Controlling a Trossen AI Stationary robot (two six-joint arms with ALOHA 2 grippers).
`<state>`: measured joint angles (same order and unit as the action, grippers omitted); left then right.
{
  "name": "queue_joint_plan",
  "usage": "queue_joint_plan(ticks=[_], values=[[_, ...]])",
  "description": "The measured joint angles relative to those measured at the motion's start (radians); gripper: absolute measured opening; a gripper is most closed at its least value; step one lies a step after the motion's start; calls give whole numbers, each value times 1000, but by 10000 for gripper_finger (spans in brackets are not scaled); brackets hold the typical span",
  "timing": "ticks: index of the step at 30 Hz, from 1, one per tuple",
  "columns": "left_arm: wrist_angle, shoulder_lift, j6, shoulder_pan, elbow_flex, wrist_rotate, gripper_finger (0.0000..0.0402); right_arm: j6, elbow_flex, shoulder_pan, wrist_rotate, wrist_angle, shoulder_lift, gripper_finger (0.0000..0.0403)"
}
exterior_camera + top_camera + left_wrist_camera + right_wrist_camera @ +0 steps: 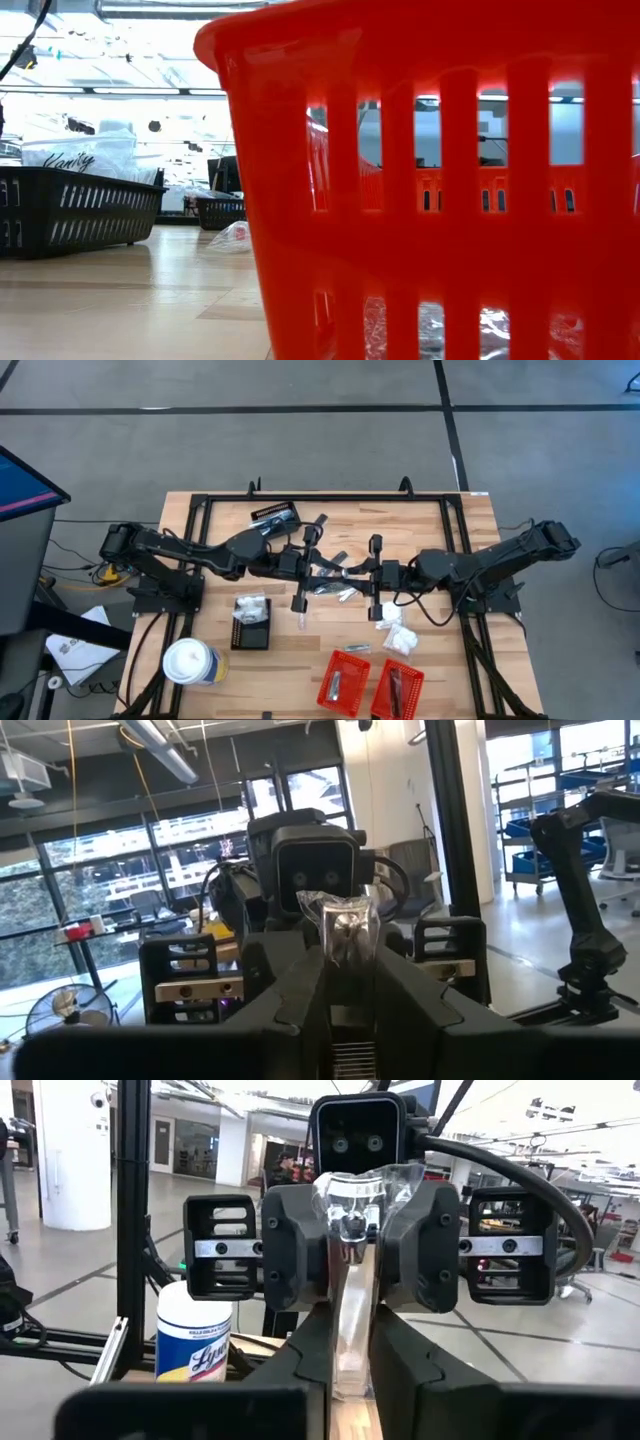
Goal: Pick & Place Travel size toiletries
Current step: Put the nail cutter into the left red bin
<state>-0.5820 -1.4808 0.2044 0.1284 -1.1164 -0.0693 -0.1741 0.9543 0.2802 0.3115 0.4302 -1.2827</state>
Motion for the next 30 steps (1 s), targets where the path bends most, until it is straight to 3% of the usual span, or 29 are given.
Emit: queue_joint_plan(ticks=[4,11,18,24,30], values=[[2,0,-6,1,0,15,97,3,0,-1,3,-18,2,56],[34,24,-7,31,0,57,141,3,0,5,4,-81,25,33],[280,121,-6,112,0,218,198,29,0,32,15,-200,78,33],[510,206,-24,187,-1,353,221,44,0,98,7,-320,87,42],[536,254,-45,250,55,375,218,-56,39,167,-18,-376,48,35]])
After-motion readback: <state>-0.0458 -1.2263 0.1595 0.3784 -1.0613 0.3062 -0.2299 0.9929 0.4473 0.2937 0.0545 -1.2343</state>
